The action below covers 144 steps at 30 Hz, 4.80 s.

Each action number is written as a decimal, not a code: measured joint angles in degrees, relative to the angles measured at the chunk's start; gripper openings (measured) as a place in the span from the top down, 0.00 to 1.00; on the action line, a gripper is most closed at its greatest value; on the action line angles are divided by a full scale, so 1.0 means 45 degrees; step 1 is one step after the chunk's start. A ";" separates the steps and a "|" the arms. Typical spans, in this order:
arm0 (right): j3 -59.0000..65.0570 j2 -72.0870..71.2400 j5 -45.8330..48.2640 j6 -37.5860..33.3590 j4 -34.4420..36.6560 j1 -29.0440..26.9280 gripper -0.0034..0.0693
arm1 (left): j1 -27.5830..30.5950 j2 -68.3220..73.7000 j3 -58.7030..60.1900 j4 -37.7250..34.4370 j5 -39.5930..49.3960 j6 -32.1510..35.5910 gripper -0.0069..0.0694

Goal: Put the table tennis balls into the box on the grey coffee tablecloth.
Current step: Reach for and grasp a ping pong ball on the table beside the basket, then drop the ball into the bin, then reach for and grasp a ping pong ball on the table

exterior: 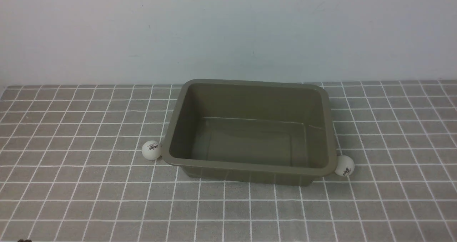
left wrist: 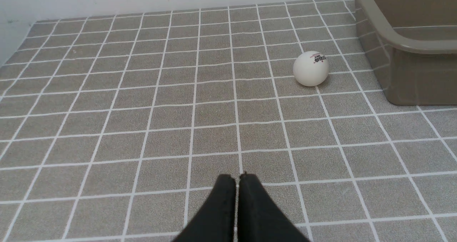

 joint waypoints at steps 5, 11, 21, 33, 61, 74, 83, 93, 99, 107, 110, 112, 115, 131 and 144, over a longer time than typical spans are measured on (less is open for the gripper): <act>0.0000 0.0000 0.0000 0.0000 0.0000 0.0000 0.97 | 0.0000 0.0000 0.0000 0.0000 0.0000 0.0000 0.92; 0.0000 0.0000 0.0000 0.0000 0.0000 0.0000 0.97 | 0.0000 0.0000 0.0000 0.0000 0.0000 0.0000 0.92; 0.0000 0.0000 0.0000 0.0000 0.0000 0.0000 0.97 | 0.0000 0.0000 0.0000 0.0000 0.0000 0.0000 0.92; 0.0000 0.0000 0.0000 0.0000 0.0000 0.0000 0.97 | 0.0000 0.0000 0.0055 -0.0930 -0.1132 -0.0339 0.92; -0.4206 0.2081 0.0460 0.1860 0.4460 0.0000 0.97 | 0.0000 1.3436 -1.3328 -0.1885 0.6406 -0.0032 0.92; -1.0874 0.9976 0.7918 -0.3095 0.4565 0.0000 0.97 | -0.1450 2.1319 -1.6574 -0.1512 0.7600 0.0885 0.92; -1.1075 1.0359 0.7998 -0.3660 0.5071 0.0000 0.97 | -0.1733 2.4295 -1.8727 -0.0795 0.6588 0.0939 0.83; -1.1075 1.0359 0.7958 -0.3665 0.5099 0.0000 0.97 | -0.1733 2.6115 -1.9140 -0.0921 0.6087 0.0786 0.31; -1.1075 1.0359 0.7958 -0.3665 0.5099 0.0000 0.97 | -0.1733 2.6493 -1.9140 -0.1494 0.6087 0.0751 0.23; -1.1340 1.1361 0.7784 -0.3408 0.5660 0.0000 0.97 | -0.1716 2.6794 -1.9371 -0.1348 0.6953 0.0581 0.45; -1.1844 1.2413 0.7749 -0.3827 0.6053 0.0000 0.97 | -0.1528 2.6413 -1.9718 -0.1007 0.7759 0.0221 0.45; -1.2176 1.3350 0.7749 -0.4268 0.6425 0.0028 0.96 | -0.1313 2.5776 -2.0079 -0.0842 0.8415 0.0100 0.45; -1.2427 1.5090 0.7327 -0.4693 0.6571 0.0531 0.93 | -0.1112 2.4355 -2.0603 -0.0917 0.9156 0.0077 0.45; -1.2497 2.1468 0.2362 -0.4423 0.4664 0.2559 0.30 | -0.3511 2.5151 -2.0780 -0.3854 0.7096 0.2525 0.27; -1.2761 2.3624 0.0662 -0.4325 0.6017 0.2559 0.45 | -0.2497 2.4268 -2.2924 -0.2853 0.8763 0.1098 0.68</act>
